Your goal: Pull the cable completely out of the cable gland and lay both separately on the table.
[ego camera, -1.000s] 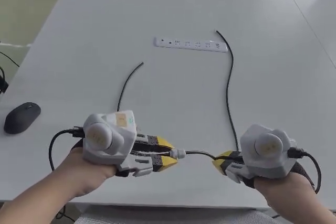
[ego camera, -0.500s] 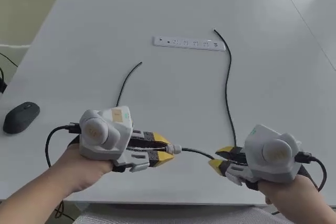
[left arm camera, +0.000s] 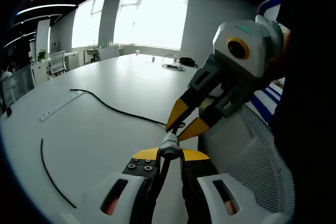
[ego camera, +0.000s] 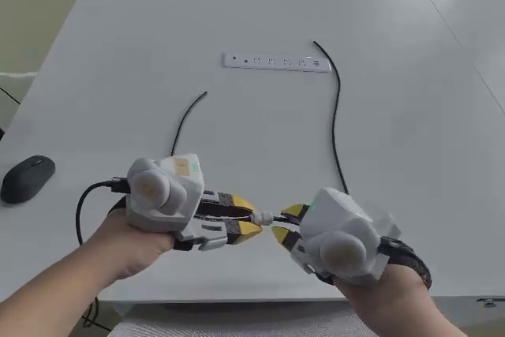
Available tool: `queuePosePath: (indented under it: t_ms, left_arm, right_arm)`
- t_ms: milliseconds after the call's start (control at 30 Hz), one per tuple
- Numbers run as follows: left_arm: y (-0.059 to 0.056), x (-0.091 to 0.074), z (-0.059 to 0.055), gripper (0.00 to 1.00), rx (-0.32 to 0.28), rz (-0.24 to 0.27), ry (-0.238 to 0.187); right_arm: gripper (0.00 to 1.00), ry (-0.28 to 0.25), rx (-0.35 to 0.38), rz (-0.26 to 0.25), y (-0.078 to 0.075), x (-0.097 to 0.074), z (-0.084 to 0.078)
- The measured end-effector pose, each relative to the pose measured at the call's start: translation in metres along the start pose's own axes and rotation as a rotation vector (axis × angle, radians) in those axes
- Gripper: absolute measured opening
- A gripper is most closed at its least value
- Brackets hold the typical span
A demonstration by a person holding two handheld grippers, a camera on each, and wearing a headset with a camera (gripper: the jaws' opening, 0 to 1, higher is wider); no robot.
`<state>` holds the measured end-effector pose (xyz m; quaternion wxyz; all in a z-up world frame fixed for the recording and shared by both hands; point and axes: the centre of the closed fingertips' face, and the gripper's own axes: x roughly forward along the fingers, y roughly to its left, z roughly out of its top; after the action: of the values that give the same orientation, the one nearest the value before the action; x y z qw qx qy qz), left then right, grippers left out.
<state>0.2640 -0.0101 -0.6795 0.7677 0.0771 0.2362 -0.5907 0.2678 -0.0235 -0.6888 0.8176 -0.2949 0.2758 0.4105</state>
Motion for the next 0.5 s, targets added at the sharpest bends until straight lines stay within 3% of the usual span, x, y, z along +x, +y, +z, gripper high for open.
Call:
queuePosePath:
  t_ms: [300, 500]
  left_arm:
    - [0.004, 0.004, 0.005, 0.15, 0.007, 0.002, 0.003]
    - [0.009, 0.002, 0.007, 0.15, 0.002, 0.016, -0.01]
  right_arm:
    - [0.02, 0.015, -0.052, -0.014, -0.01, 0.002, -0.004]
    - [0.0, 0.021, -0.007, -0.03, -0.02, 0.002, -0.007]
